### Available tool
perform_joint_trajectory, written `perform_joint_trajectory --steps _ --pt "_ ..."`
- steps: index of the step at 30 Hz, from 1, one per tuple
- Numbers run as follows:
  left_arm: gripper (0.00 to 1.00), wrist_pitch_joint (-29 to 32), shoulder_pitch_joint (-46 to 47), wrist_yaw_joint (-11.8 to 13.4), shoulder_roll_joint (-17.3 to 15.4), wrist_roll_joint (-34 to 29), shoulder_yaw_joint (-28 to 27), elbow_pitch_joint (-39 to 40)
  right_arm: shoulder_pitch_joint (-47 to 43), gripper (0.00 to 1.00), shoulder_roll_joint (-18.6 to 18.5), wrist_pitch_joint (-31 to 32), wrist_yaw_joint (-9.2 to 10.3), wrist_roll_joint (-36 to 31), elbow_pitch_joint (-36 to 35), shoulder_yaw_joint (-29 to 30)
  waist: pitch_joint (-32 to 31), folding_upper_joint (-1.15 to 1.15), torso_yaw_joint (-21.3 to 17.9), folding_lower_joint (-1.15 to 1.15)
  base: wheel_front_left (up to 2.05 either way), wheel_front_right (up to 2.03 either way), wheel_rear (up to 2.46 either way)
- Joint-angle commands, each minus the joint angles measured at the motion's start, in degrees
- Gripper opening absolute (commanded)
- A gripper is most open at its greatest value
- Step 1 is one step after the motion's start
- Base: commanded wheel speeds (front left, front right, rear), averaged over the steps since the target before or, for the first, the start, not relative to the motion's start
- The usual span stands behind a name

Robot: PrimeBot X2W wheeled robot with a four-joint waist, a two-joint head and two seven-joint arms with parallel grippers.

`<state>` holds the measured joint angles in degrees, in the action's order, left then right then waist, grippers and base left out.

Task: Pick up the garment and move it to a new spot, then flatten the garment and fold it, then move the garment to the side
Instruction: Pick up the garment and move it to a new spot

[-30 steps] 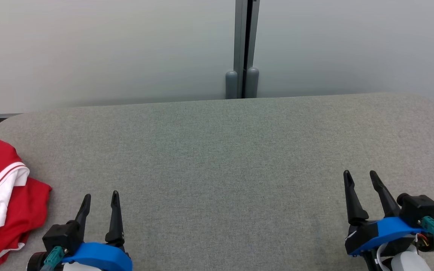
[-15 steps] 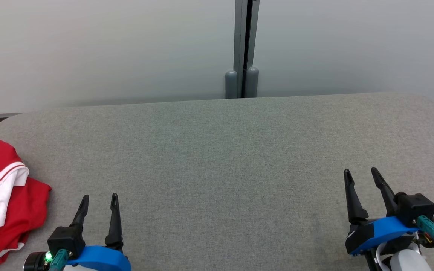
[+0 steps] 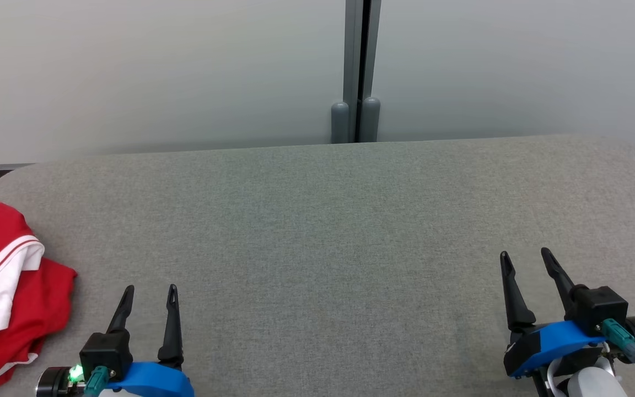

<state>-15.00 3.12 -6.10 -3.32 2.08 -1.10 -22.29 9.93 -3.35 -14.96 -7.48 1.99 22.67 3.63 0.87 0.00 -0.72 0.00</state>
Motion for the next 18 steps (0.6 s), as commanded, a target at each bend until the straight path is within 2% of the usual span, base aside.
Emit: perform_joint_trajectory --steps 1,8,18 --pt "1.0 -0.28 0.43 -0.02 -0.03 0.19 -0.35 -0.21 0.34 1.0 0.13 -0.33 -0.03 -0.19 0.08 -0.21 0.11 0.0 0.63 0.0 0.0 0.0 0.0" --pt "1.0 -0.23 0.3 -0.05 0.16 0.19 -0.66 -0.47 -0.79 1.0 -0.21 -0.33 -0.03 0.26 0.34 -0.71 0.3 0.0 5.54 0.0 0.0 0.0 0.0" --pt "1.0 -0.23 -0.71 0.1 -0.01 0.08 -2.01 -0.76 -1.24 1.0 0.01 -0.33 -0.03 1.11 1.06 -3.06 0.56 0.0 17.27 0.0 0.0 0.0 0.0"
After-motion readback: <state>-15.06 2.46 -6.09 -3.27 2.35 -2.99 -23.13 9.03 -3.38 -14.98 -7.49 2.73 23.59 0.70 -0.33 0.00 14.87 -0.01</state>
